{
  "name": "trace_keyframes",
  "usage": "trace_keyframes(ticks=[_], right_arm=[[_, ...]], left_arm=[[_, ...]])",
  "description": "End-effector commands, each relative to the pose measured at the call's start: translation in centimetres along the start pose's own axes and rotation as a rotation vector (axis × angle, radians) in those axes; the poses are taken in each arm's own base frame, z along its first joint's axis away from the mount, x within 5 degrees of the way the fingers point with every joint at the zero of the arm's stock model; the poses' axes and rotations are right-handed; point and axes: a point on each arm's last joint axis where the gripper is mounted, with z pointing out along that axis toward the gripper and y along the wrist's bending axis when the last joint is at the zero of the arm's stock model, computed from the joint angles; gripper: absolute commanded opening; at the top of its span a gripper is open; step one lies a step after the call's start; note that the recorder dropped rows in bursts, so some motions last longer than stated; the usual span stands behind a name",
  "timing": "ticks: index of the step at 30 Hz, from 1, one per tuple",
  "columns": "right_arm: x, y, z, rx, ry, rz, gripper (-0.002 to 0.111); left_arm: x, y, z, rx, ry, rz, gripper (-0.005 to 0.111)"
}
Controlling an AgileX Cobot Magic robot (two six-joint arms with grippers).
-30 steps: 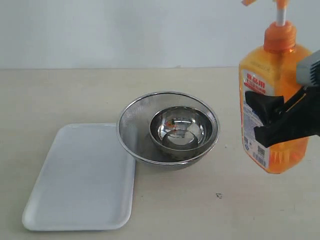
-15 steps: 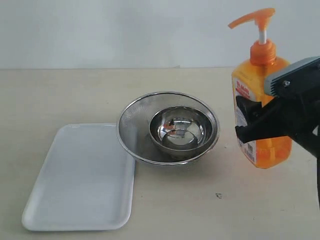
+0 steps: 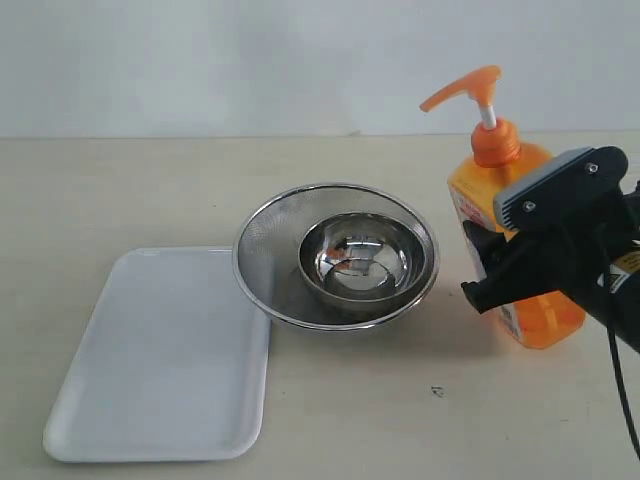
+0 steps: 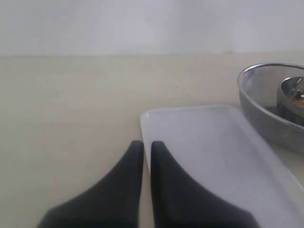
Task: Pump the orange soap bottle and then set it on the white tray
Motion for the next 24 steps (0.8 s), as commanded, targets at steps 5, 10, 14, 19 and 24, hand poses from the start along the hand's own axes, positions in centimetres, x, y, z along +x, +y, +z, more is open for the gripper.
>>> trace_keyframes(ticks=[5,10,14,19,24], right_arm=[[-1.46,-0.65,0.10,0.062,-0.118,-0.071,0.000],[-1.43,-0.54,0.22,0.047,-0.101,-0.073,0.000],[-1.44,-0.38,0.23,0.030,-0.102,-0.086,0.000],[-1.29,-0.22,0.36,0.021,-0.102,-0.096,0.000],[-0.95,0.09,0.64,0.011,-0.099,-0.106,0.000]], left_arm=[[0.04,-0.04,0.00,0.008,-0.004,0.008,0.005],[0.04,-0.04,0.00,0.008,-0.004,0.008,0.005],[0.04,-0.04,0.00,0.008,-0.004,0.008,0.005],[0.04,-0.04,0.00,0.008,-0.004,0.008,0.005],[0.04,-0.04,0.00,0.008,-0.004,0.008,0.005]])
